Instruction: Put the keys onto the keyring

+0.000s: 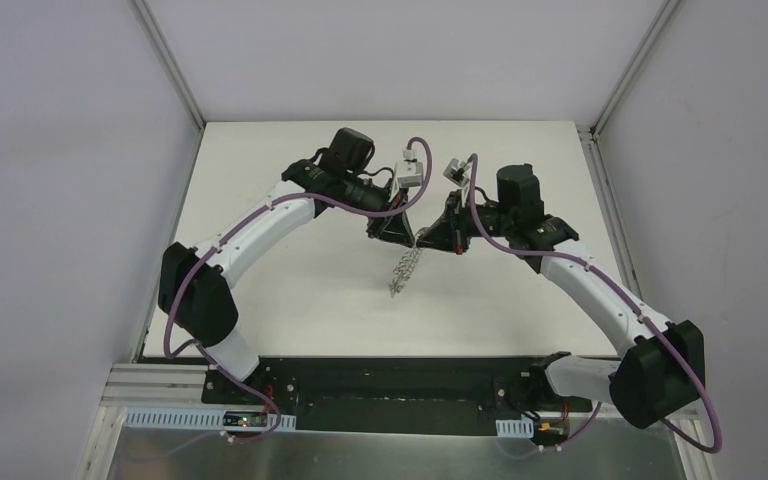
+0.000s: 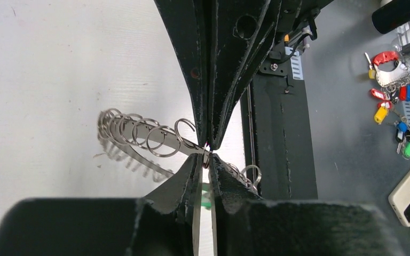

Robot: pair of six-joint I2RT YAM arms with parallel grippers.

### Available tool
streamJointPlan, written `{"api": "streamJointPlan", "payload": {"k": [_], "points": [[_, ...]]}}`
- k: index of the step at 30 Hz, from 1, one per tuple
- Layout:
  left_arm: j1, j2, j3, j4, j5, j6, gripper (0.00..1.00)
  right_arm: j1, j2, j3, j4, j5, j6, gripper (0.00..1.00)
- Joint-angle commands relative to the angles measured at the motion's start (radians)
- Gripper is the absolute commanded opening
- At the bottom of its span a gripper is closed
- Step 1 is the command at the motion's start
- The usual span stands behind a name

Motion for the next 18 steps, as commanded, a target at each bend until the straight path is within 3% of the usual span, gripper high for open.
{"api": "streamJointPlan", "payload": {"k": [1, 3, 5, 12, 14, 18], "points": [[-0.025, 0.008, 0.044, 0.005, 0.037, 0.003, 0.07, -0.007, -0.014, 0.006, 0.076, -0.021, 0.012, 0.0], [-0.025, 0.008, 0.045, 0.003, 0.036, 0.004, 0.0, -0.009, -0.014, 0.005, 0.078, -0.018, 0.012, 0.0], [-0.025, 0.007, 0.048, -0.001, 0.025, 0.002, 0.0, -0.011, -0.012, 0.004, 0.078, -0.014, 0.013, 0.0], [-0.025, -0.001, 0.121, -0.112, -0.189, -0.035, 0.0, -0.057, -0.038, 0.002, 0.063, 0.033, 0.008, 0.4], [-0.026, -0.022, 0.107, -0.119, -0.241, -0.04, 0.0, -0.077, -0.054, -0.001, 0.063, 0.04, 0.005, 0.48], [-0.03, -0.066, 0.07, -0.107, -0.344, -0.095, 0.0, -0.114, -0.074, -0.002, 0.06, 0.039, -0.001, 0.53]]}}
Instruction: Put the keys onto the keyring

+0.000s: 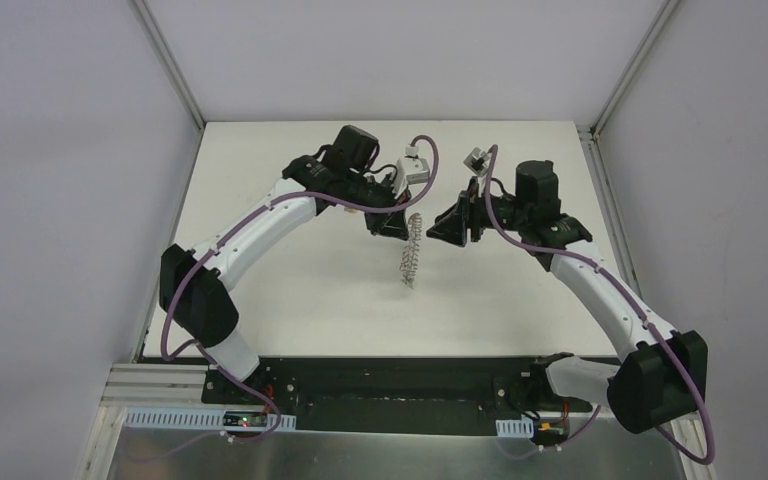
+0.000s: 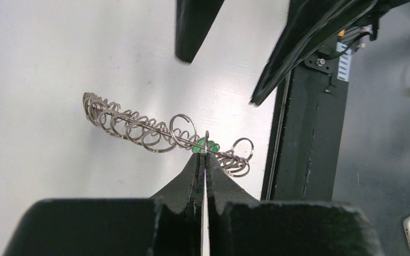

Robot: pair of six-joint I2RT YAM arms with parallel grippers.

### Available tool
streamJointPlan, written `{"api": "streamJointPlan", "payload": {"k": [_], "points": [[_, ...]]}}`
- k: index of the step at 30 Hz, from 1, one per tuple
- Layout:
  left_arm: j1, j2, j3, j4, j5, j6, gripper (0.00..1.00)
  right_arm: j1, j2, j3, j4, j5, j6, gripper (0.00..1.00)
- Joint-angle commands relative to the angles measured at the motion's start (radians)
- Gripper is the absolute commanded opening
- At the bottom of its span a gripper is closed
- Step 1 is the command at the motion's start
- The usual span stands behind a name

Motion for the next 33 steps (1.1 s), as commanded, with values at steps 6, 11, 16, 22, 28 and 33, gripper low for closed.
{"api": "streamJointPlan", "payload": {"k": [6, 11, 16, 22, 28, 33], "points": [[-0.04, -0.107, -0.02, -0.04, -0.309, -0.11, 0.0, -0.065, -0.052, 0.001, 0.043, -0.009, -0.017, 0.53], [-0.077, -0.093, 0.018, -0.1, -0.453, -0.197, 0.0, -0.081, -0.033, -0.003, 0.043, -0.014, -0.027, 0.54], [-0.087, -0.082, 0.043, -0.132, -0.536, -0.307, 0.0, -0.085, -0.011, -0.003, 0.045, -0.034, -0.031, 0.54], [-0.088, -0.043, 0.091, -0.195, -0.583, -0.408, 0.0, -0.086, 0.011, -0.011, 0.046, -0.068, -0.05, 0.54], [-0.088, -0.016, 0.096, -0.214, -0.591, -0.457, 0.0, -0.088, 0.025, -0.014, 0.04, -0.095, -0.064, 0.54], [-0.088, -0.015, 0.08, -0.202, -0.592, -0.48, 0.0, -0.088, 0.03, -0.015, 0.039, -0.099, -0.071, 0.55]]}}
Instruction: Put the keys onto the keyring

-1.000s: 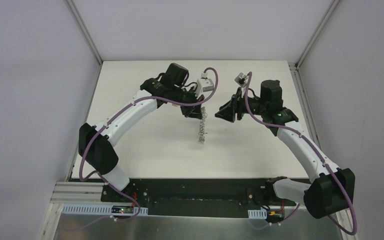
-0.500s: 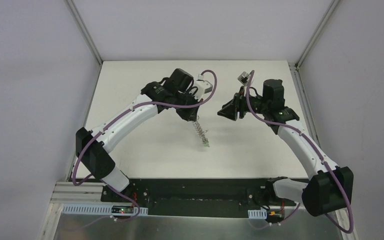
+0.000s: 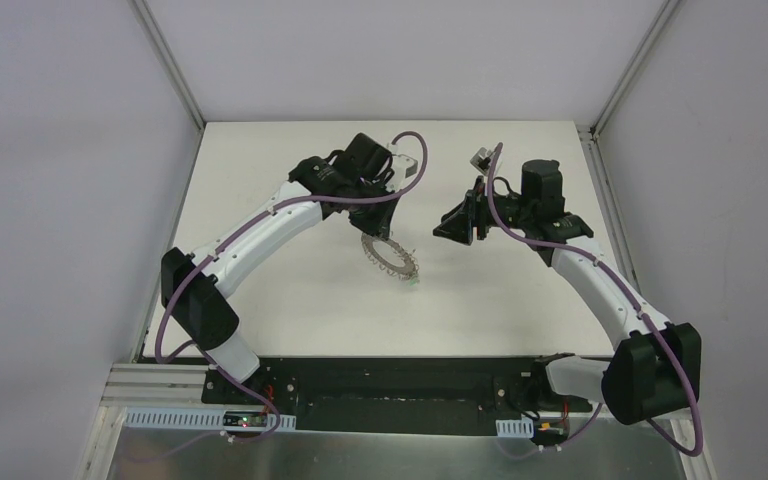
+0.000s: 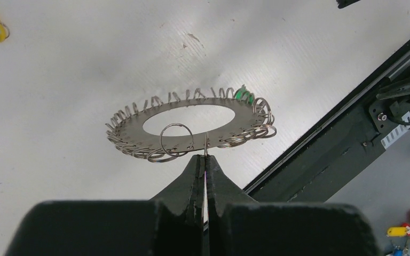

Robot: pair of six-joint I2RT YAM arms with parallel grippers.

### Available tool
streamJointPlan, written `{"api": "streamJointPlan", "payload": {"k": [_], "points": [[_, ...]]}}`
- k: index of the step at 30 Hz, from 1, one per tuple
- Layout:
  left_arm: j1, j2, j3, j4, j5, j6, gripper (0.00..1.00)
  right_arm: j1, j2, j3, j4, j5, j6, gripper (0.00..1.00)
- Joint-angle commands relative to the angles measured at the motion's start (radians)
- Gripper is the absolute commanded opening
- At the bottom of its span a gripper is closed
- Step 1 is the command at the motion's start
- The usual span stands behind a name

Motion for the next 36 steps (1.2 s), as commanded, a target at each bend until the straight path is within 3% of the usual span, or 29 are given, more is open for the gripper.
{"api": "streamJointPlan", "payload": {"k": [1, 25, 36], "points": [[-0.003, -0.01, 0.016, 0.002, -0.016, -0.056, 0.0, -0.007, 0.004, -0.001, 0.031, -0.041, -0.029, 0.55], [0.0, -0.06, -0.058, 0.07, -0.013, -0.06, 0.0, -0.007, 0.029, 0.0, 0.028, -0.075, -0.033, 0.56], [0.003, -0.193, -0.177, 0.257, 0.295, 0.068, 0.0, -0.007, 0.014, -0.007, 0.039, -0.178, -0.034, 0.53]]}}
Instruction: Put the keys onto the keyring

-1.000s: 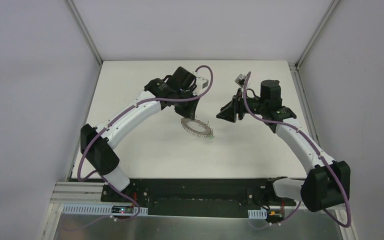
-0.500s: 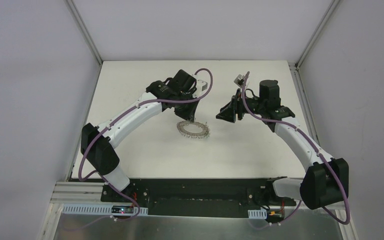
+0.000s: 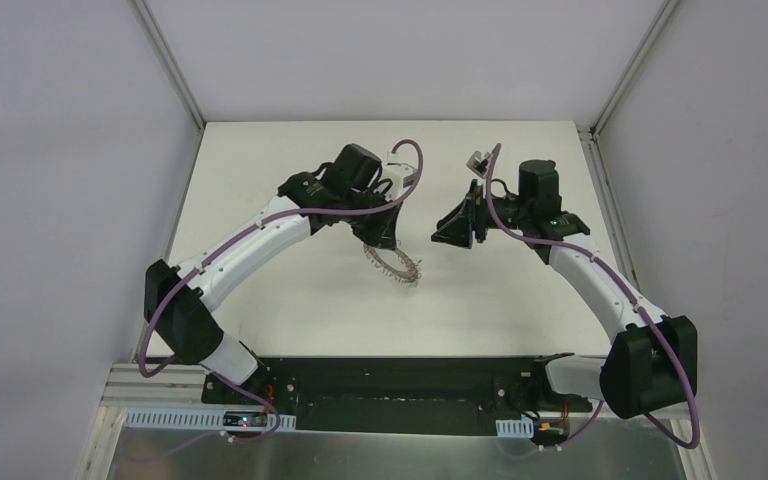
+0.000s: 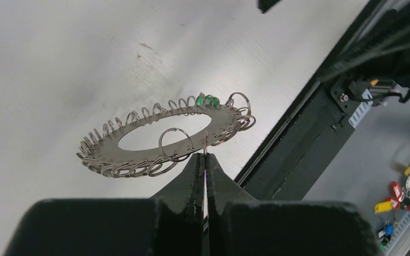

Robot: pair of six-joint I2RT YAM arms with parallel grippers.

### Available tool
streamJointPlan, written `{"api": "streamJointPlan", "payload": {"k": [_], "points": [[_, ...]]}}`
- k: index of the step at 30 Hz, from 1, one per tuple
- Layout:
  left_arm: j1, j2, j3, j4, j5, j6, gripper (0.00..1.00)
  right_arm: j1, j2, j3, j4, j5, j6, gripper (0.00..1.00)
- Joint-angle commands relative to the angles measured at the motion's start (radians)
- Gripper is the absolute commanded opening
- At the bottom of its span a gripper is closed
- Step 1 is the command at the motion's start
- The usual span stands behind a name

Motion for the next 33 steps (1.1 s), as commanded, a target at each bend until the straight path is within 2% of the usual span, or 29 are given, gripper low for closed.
{"api": "streamJointPlan", "payload": {"k": [1, 3, 14, 33], "points": [[0.003, -0.135, -0.054, 0.146, 0.198, 0.096, 0.0, -0.006, -0.016, -0.006, 0.036, -0.081, -0.02, 0.53], [0.003, -0.168, -0.078, 0.18, 0.245, 0.144, 0.0, -0.006, -0.021, -0.007, 0.035, -0.091, -0.021, 0.52], [0.002, -0.194, -0.074, 0.114, 0.551, 0.412, 0.0, -0.006, -0.047, -0.015, 0.033, -0.172, -0.024, 0.5], [0.001, -0.188, -0.062, -0.211, 0.939, 0.827, 0.0, -0.006, -0.048, -0.024, 0.03, -0.189, -0.029, 0.49]]}}
